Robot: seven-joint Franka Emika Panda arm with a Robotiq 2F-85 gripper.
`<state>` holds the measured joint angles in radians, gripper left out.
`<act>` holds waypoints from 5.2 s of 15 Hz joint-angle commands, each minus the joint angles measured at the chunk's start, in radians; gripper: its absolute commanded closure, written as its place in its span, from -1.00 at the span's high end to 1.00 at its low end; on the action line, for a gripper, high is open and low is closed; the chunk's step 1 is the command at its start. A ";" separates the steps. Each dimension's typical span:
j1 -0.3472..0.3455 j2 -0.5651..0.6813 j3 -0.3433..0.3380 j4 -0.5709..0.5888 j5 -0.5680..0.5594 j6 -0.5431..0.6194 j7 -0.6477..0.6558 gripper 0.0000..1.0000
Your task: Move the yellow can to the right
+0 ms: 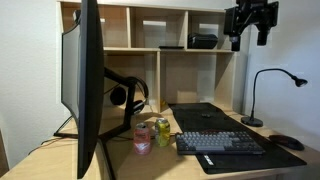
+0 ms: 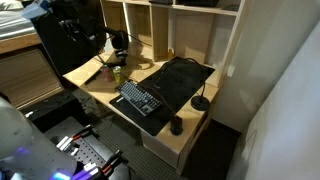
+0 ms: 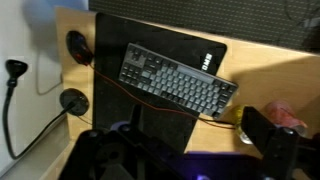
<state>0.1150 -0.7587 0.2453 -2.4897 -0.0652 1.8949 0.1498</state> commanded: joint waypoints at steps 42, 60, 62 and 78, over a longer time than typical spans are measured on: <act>0.060 0.444 -0.040 0.276 0.308 -0.034 -0.043 1.00; 0.115 0.769 0.039 0.280 0.283 0.536 0.291 1.00; 0.123 0.830 0.033 0.291 0.191 0.616 0.404 1.00; 0.200 1.006 -0.073 0.336 -0.161 0.611 0.942 1.00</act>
<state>0.2961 0.2507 0.1923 -2.1536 -0.2358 2.5067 1.1004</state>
